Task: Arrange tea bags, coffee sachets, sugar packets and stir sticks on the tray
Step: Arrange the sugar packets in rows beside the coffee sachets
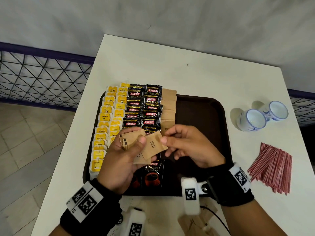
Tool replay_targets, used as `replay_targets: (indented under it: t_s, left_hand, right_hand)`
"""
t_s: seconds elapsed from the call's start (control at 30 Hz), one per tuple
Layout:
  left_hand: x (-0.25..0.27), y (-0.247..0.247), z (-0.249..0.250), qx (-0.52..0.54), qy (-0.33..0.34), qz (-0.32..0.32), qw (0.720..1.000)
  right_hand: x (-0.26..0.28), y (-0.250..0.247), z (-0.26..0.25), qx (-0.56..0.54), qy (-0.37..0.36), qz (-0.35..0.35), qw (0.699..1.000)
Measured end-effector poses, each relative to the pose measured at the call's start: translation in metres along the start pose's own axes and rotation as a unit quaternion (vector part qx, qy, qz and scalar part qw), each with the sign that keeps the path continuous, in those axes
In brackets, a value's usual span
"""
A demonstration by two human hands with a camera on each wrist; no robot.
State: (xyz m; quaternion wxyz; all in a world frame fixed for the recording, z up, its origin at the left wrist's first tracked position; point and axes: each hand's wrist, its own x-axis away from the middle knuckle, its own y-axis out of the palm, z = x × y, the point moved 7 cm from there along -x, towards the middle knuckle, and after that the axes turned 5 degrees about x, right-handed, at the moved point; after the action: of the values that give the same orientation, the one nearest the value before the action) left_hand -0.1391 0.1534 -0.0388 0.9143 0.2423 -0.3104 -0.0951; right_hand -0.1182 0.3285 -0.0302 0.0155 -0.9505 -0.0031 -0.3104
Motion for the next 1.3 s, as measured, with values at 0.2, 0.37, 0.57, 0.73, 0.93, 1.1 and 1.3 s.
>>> replay_targets:
  t_s: [0.2,0.37,0.57,0.73,0.93,1.1,1.3]
  left_hand:
    - [0.000,0.008,-0.003,0.004,-0.001,0.014,1.000]
    - [0.004,0.001,-0.003,0.022,-0.027,0.012,0.999]
    - [0.007,-0.008,-0.004,0.026,-0.041,0.016,0.999]
    - [0.008,-0.009,-0.006,0.024,-0.047,0.015,0.998]
    - [0.009,-0.009,-0.006,0.020,-0.049,0.011,0.999]
    - [0.011,-0.009,-0.005,0.019,-0.050,0.007,0.999]
    - [0.013,-0.009,-0.005,0.020,-0.047,0.006,0.999]
  right_hand:
    - [0.002,0.005,-0.003,-0.037,-0.062,0.015,0.997]
    - [-0.002,-0.034,-0.003,-0.044,-0.073,0.099,0.991]
    - [-0.008,-0.062,0.010,0.133,-0.056,0.174,0.974]
    - [-0.019,-0.051,0.019,0.143,-0.050,0.185,0.971]
    - [-0.029,-0.047,0.017,0.170,-0.068,0.199,0.963]
    - [-0.033,-0.050,0.017,0.188,-0.065,0.221,0.955]
    - [-0.034,-0.052,0.017,0.205,-0.062,0.236,0.948]
